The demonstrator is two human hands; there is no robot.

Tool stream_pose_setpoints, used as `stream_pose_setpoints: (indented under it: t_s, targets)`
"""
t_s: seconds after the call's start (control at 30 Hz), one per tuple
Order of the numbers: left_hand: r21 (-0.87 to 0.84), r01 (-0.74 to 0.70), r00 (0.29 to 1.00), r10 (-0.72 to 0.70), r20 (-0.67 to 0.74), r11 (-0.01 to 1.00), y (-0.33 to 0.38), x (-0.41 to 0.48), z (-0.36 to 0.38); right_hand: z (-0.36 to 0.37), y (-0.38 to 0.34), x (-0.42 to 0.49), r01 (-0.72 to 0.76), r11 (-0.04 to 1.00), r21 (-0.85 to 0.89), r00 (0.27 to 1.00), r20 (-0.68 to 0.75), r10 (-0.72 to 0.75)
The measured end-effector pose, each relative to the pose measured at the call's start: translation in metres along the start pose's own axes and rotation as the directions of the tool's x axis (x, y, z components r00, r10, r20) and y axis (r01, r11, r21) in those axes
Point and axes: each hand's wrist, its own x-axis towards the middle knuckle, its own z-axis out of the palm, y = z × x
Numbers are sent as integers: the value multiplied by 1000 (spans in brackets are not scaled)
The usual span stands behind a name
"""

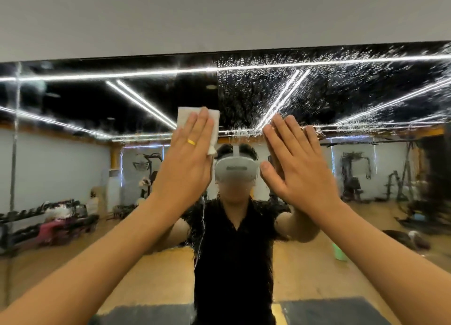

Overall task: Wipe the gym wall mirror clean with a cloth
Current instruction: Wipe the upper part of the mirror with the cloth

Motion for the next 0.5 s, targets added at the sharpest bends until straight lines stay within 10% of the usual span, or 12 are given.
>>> stream_pose_setpoints:
  t_s: [0.5]
  targets:
    - [38, 18, 999, -17, -29, 999, 1, 109, -17, -3, -4, 2, -11, 1000, 9, 1000, 0, 11]
